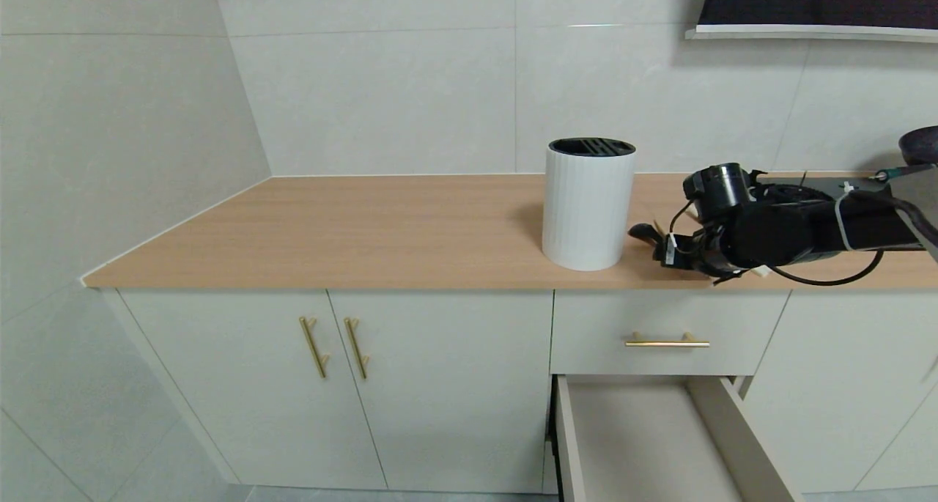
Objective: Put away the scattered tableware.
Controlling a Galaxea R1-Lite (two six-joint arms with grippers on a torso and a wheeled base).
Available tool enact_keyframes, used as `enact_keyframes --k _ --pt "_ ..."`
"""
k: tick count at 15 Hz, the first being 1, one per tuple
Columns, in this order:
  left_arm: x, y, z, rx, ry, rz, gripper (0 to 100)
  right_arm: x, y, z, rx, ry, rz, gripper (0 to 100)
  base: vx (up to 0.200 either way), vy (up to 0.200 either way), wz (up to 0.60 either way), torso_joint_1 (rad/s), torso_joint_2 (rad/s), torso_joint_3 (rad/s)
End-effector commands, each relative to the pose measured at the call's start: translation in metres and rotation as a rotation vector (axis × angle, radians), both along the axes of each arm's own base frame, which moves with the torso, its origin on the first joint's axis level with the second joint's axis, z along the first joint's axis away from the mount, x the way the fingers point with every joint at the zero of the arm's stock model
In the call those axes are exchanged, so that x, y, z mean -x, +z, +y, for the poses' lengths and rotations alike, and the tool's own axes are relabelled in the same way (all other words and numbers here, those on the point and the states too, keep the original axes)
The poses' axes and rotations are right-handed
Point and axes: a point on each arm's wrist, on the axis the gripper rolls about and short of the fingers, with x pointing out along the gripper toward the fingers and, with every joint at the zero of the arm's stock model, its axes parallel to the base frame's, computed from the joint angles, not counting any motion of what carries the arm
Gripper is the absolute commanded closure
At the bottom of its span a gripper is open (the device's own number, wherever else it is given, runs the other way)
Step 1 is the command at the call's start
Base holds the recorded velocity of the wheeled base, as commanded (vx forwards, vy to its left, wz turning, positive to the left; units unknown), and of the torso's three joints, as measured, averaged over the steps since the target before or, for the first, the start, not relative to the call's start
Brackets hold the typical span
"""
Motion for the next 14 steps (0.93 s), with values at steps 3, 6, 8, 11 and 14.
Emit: enact_keyframes --k 3,6,8,11,14 --pt "0.000 0.000 0.000 0.000 0.000 0.000 0 -0.001 -0.002 0.000 -0.001 -0.001 0.004 100 0.000 0.000 0.00 0.000 0.00 0.000" --pt "0.000 0.000 0.000 0.000 0.000 0.000 0 0.005 0.015 -0.001 -0.020 -0.016 -0.037 100 0.000 0.000 0.00 0.000 0.00 0.000" --pt "0.000 0.000 0.000 0.000 0.000 0.000 0 0.018 0.036 -0.007 -0.028 -0.030 -0.076 100 0.000 0.000 0.00 0.000 0.00 0.000" --pt "0.000 0.000 0.000 0.000 0.000 0.000 0 0.071 0.078 -0.019 -0.046 -0.016 -0.132 100 0.000 0.000 0.00 0.000 0.00 0.000" --pt "0.000 0.000 0.000 0.000 0.000 0.000 0 0.127 0.094 -0.028 -0.094 0.056 -0.136 100 0.000 0.000 0.00 0.000 0.00 0.000"
